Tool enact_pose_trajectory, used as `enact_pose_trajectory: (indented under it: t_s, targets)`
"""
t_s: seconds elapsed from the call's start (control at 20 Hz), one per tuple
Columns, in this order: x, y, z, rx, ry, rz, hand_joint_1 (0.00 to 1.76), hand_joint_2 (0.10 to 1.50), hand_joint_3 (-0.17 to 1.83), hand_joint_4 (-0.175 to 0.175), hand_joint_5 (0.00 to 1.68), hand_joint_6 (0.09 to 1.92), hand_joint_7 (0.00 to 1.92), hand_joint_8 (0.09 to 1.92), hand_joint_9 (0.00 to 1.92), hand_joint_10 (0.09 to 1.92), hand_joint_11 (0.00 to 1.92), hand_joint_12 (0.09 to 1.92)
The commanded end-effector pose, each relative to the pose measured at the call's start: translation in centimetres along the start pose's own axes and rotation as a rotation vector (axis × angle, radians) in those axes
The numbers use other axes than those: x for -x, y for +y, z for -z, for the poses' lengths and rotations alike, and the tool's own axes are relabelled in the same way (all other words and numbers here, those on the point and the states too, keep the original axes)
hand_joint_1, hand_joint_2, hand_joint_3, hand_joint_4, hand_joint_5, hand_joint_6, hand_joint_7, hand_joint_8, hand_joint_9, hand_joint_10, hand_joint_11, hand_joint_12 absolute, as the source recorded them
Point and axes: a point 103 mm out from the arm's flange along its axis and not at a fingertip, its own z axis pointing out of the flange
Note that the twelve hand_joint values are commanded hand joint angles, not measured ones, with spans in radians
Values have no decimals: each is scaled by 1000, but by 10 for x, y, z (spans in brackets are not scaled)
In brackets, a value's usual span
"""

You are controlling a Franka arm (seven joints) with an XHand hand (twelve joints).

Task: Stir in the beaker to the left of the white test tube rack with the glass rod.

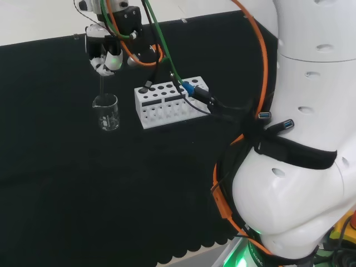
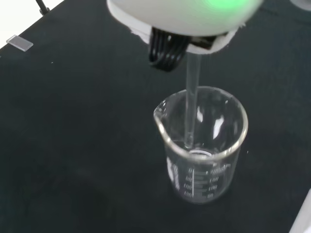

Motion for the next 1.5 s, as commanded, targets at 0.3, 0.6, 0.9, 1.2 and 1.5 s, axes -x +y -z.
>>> enact_pose_trajectory:
  t_s: [0.3, 0.6, 0.9, 1.2, 1.5]
  targets:
    - [39, -1, 2, -18, 0, -29, 1315, 587, 862, -175, 1169, 911, 1227, 906, 1735, 555, 1614, 725]
    - [37, -21, 1, -21, -1, -44, 1315, 587, 862, -175, 1168, 912, 1227, 906, 1735, 555, 1613, 725]
    - [16, -30, -7, -34, -5, -26, 1315, 587, 862, -175, 1168, 912, 1227, 906, 1735, 554, 1613, 725]
    - [-4, -15, -7, -33, 1, 7, 1315, 588, 861, -175, 1168, 911, 1227, 906, 1735, 554, 1613, 726]
    - [-6, 6, -5, -30, 7, 26, 1315, 588, 861, -175, 1168, 911, 1227, 906, 1735, 554, 1612, 726]
